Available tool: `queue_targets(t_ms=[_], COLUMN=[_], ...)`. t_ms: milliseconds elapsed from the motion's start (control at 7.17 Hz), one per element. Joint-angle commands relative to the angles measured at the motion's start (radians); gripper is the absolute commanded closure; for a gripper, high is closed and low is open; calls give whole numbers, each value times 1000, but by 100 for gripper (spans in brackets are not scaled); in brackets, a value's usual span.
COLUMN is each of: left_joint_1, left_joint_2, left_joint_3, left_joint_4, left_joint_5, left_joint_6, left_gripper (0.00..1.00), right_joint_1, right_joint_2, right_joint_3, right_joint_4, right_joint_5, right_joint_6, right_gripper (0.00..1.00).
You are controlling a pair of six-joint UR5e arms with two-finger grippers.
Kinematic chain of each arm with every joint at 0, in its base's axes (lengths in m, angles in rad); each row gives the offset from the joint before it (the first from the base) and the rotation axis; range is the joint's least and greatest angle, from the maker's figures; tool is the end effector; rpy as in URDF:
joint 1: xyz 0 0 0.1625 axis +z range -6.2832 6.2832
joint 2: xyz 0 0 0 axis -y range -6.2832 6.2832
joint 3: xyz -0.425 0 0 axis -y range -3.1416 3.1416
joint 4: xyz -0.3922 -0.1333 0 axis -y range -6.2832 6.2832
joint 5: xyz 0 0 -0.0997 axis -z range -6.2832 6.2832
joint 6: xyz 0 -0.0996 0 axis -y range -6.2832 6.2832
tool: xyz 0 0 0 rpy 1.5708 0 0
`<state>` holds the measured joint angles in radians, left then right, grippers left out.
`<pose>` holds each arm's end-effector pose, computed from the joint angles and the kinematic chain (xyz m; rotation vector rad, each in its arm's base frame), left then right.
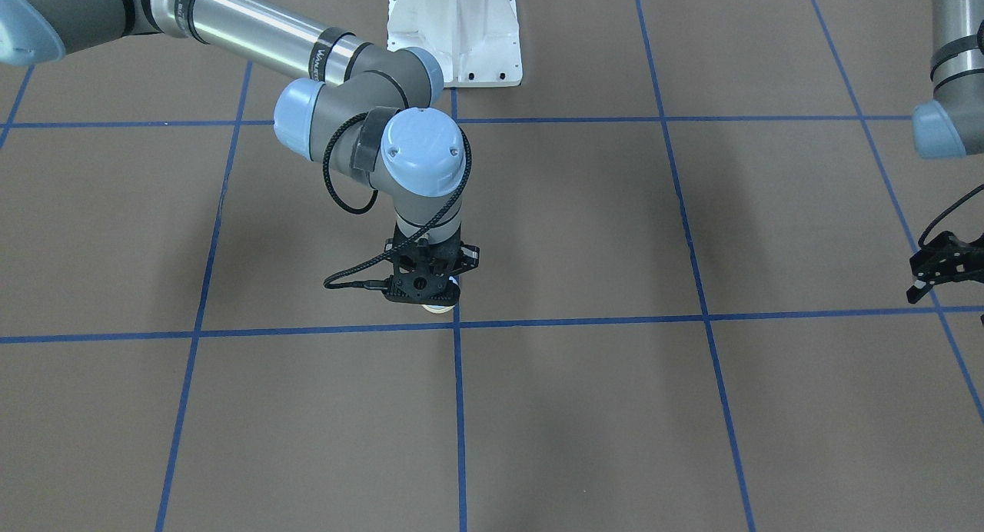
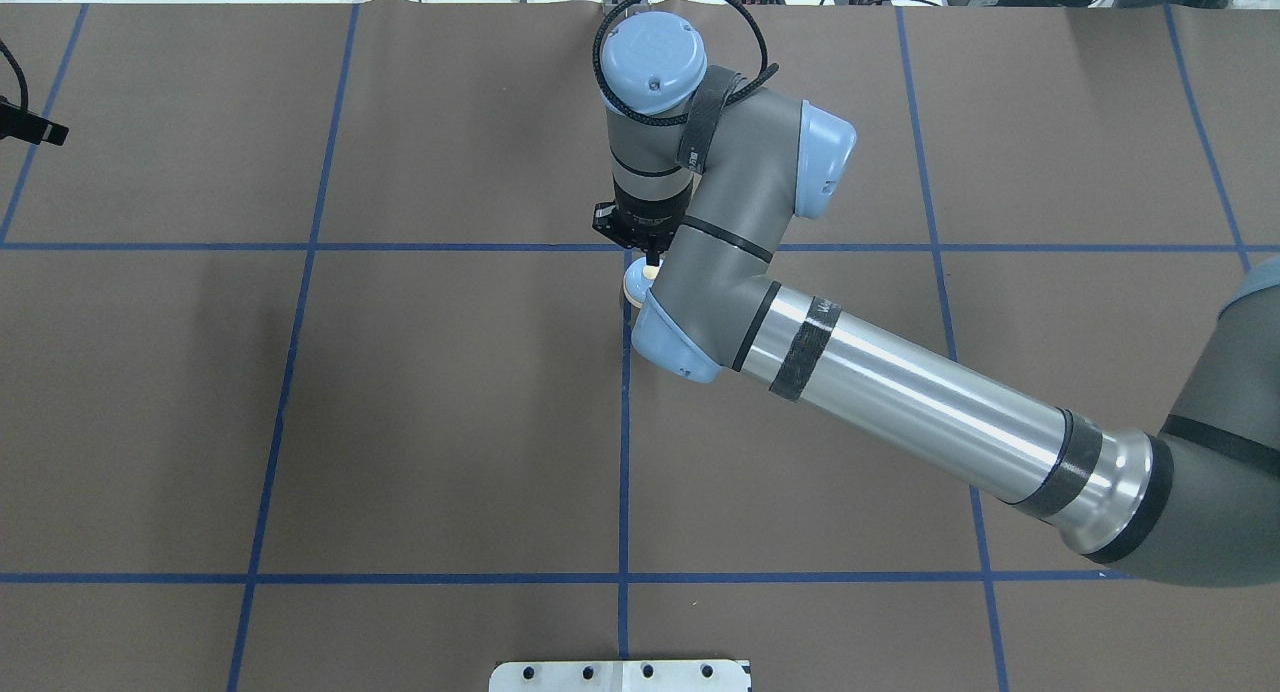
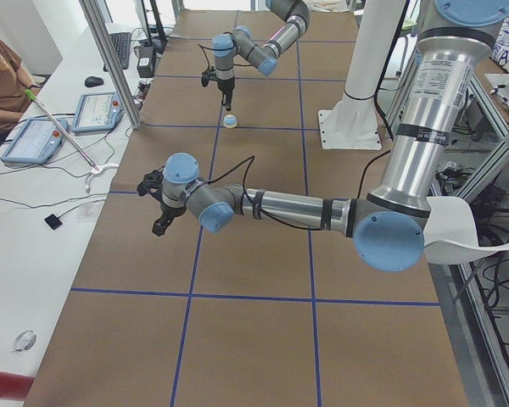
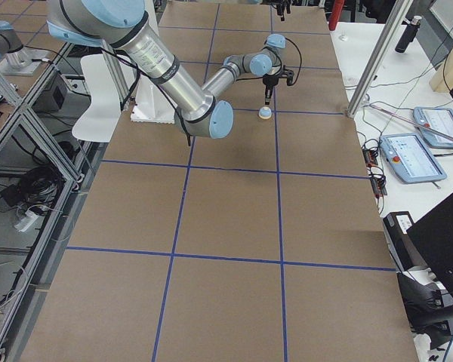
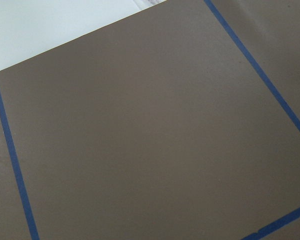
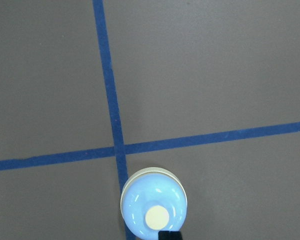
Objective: Place and press bell with both arms
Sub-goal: 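Lower the right gripper down onto the bell's cream button, then press down on the bell button with the right gripper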
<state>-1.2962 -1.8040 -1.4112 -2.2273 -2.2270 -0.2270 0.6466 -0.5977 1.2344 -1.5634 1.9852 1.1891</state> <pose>0.0973 -0.6129 0.5395 0.5264 0.7821 0.2834 -0.5833 -0.5571 0.1815 -0.0360 -0.7492 0.1189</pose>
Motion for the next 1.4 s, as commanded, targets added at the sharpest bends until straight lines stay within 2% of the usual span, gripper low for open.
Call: queue_targets(t_ms=[0,1256], left_joint_1=[0,-2], left_joint_2=[0,2], left_joint_3=[0,0], left_joint_4=[0,-2], left_joint_5=[1,-2], left_joint_6=[0,0], left_gripper=[0,0], right_joint_1=[-11,-24], right_joint_2=[-2,-8], right_joint_3=[-22,-55], right_joint_4=[23,60], right_joint_5=[0,-2], right_joint_6=[0,0], right_gripper=[100,100])
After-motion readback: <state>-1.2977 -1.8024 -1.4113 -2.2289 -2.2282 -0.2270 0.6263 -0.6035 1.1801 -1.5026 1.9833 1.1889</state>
